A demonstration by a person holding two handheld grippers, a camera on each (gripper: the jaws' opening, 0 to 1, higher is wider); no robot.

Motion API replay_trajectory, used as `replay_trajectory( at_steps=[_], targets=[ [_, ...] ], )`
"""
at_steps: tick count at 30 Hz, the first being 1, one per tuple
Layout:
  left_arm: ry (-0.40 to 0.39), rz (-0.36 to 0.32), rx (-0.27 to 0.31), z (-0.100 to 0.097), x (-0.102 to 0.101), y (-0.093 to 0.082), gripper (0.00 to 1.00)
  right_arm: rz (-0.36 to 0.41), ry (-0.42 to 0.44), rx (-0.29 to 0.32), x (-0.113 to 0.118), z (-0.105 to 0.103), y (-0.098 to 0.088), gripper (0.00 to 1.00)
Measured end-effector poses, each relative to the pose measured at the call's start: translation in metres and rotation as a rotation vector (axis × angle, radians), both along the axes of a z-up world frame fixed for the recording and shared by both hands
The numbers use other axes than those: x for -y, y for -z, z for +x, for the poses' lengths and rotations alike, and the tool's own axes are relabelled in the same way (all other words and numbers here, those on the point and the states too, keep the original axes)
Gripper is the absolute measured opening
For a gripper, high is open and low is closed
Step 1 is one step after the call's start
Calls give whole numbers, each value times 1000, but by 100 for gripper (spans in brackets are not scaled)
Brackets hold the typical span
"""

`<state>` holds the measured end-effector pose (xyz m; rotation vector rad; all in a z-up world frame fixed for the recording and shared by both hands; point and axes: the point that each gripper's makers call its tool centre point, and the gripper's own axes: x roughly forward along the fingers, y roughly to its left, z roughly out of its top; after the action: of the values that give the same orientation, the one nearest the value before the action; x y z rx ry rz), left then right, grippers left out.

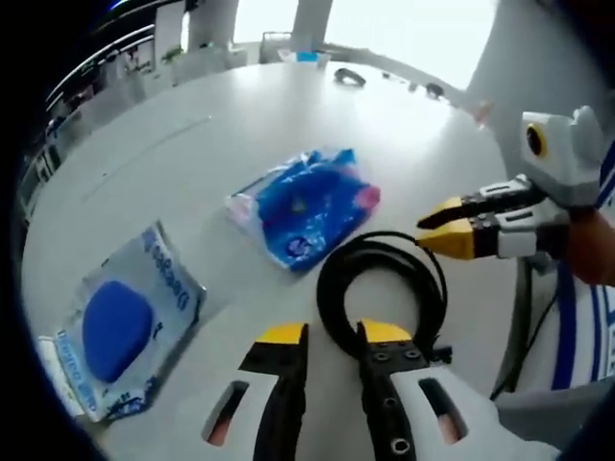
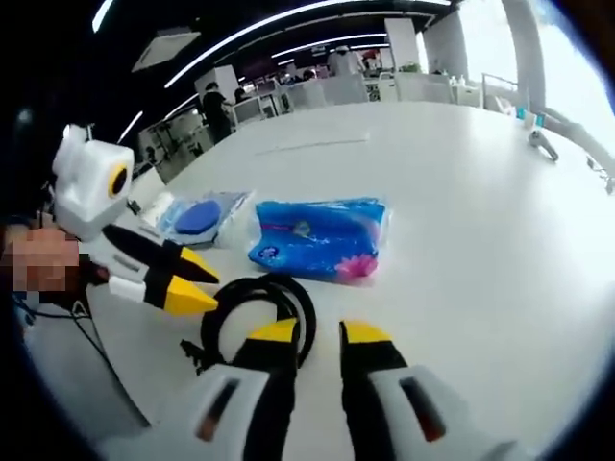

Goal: Arrange the tabletop items into an orderly group along one side of the table until the central work area is clear of visible clutter.

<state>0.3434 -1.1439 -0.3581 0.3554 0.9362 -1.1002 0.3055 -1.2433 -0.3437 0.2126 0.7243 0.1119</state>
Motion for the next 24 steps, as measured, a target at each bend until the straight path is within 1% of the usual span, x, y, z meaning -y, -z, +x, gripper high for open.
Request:
replay_trajectory(
  at_steps=[3,5,8,14,17,20,24],
  targets=[
    [-1,-6,-2,-1,-1,-1,18,-9,-8,23,-3,2,-5,18],
    [-4,-11,-1,0,-1,-2,19,-2,-9,22,-6,3,-6,17],
    [-5,-22,0,0,-1,-4,20,-1,-12,31,-8,5,-7,19],
    [-6,-30,5,1,-5,-7,24,11,-24,51,-15,8,-10,28],
    [-6,-31,8,2,-7,-8,26,2,-31,47,-15,9,-10,31],
    [-9,-33,11,3,-9,-10,30,7,-29,47,-15,10,-10,33],
    [-13,-41,15,5,-12,-13,32,7,-33,53,-17,11,-12,37]
  ],
)
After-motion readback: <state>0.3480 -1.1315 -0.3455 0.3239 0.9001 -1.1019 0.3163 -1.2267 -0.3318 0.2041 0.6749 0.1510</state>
